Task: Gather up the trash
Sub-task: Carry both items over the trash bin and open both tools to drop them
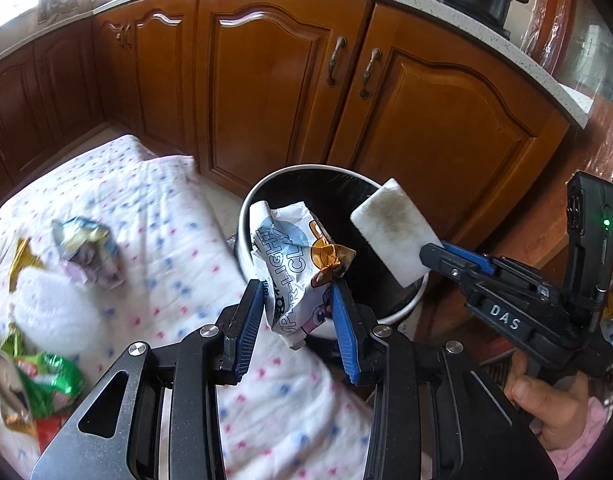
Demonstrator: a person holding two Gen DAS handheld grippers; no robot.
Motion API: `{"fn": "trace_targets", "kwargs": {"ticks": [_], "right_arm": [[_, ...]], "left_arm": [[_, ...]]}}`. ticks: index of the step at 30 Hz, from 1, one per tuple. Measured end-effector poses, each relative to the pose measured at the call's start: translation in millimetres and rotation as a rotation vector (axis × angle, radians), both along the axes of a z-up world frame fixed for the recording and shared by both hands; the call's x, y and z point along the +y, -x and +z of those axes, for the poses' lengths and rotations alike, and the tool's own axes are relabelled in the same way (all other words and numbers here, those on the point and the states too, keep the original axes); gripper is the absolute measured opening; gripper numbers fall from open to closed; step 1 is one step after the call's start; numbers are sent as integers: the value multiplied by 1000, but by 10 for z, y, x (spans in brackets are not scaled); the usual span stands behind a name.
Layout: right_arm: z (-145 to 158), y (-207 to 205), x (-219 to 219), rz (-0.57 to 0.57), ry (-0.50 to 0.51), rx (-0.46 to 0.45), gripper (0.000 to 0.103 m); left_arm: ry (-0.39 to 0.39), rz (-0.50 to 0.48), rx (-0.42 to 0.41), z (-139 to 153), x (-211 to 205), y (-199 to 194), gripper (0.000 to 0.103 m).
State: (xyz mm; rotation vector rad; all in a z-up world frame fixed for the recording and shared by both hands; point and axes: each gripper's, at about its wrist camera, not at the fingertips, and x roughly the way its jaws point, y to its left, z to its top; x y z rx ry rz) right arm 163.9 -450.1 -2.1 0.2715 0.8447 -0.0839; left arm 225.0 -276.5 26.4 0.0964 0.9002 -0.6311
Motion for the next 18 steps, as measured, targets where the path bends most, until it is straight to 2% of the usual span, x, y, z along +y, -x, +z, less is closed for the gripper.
{"fn": "trace_targets", "kwargs": {"ticks": [9,11,16,18], "right_arm": [[-85,-135,-113,0,-20,35,26],[-102,-144,-129,1,-31,39,31],[-85,-132,-207,-19,-61,28,35],[-59,-97,-240,-26,-80,16,41]], "left_arm": [[-50,-10,26,-126,-283,-223,35],[-54,-8,36,-152,-324,-273,37],[-54,1,57,-199,-373,-325,45],[-53,-2,57,-199,-385,-320,50]]}}
